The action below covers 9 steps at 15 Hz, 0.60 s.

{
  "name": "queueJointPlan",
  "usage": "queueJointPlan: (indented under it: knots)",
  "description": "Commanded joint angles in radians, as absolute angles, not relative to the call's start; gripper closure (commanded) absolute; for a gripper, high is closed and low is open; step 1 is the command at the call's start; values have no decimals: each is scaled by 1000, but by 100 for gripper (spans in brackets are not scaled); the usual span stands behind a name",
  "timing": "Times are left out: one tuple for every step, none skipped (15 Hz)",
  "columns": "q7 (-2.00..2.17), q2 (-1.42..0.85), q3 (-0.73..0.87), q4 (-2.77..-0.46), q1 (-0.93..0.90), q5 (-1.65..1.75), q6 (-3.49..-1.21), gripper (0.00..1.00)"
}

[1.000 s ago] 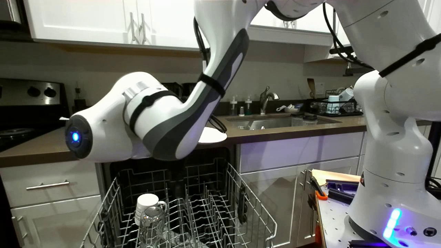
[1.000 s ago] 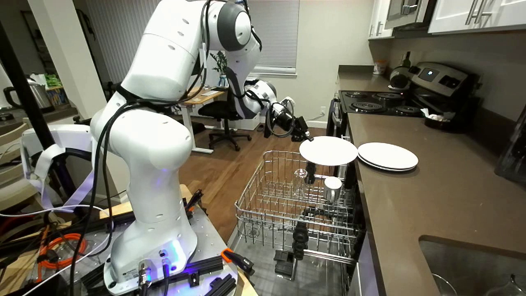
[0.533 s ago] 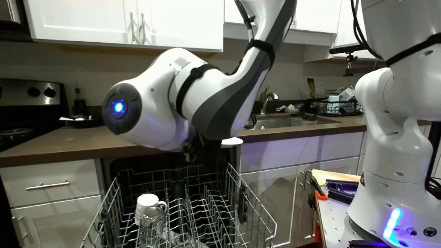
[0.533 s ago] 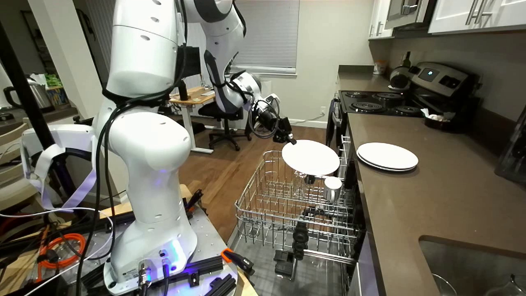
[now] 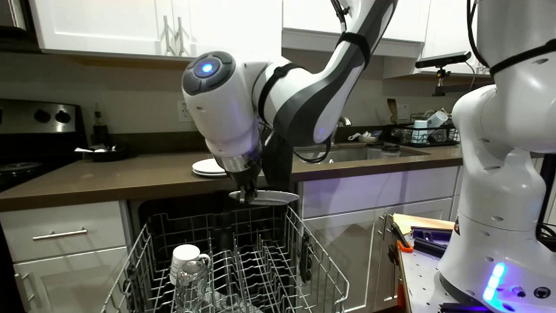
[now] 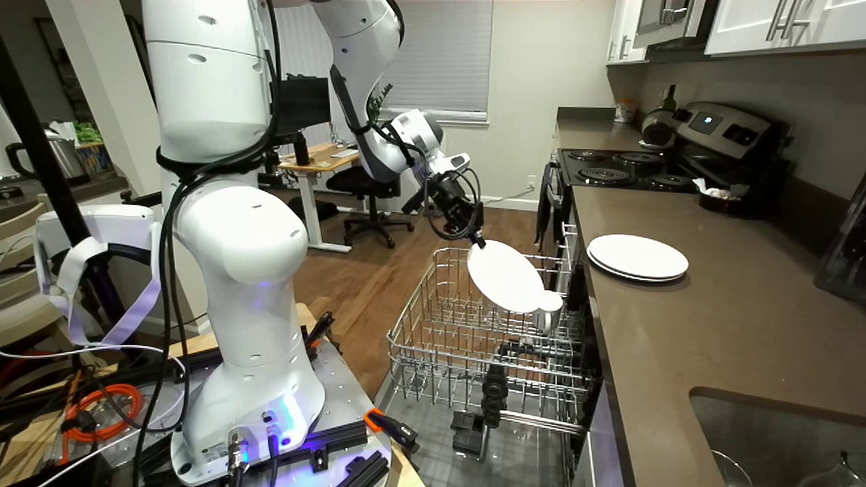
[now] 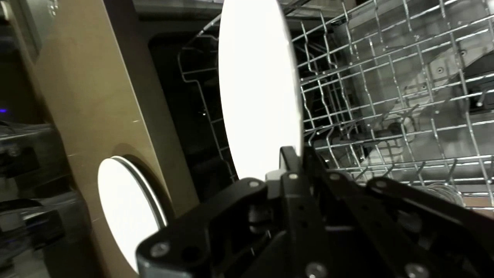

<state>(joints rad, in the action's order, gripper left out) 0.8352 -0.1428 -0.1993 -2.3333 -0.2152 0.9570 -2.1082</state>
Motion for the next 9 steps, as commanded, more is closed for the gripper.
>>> queueJointPlan:
  knots:
    - [604,-97,-172,-2353,-163,823,-2217,94]
    - [546,-98,-163,-2351,-154,778,-2236,94]
    - [484,-99,-156,-2351,-146,727,-2256,94]
    - [431,-99,-148,-2352,-141,681,-2266,94]
    - [382,-100,-141,-2351,-137,635,-2269,94]
    - [346,-100,-135,-2349,-136,599,-2266,94]
    - [345,-100,-126,-2346,-140,587,-2250,94]
    - [356,-100,-116,-2341,-143,587,-2237,94]
    - [409,-99,-99,-2326,-147,628,-2222,94]
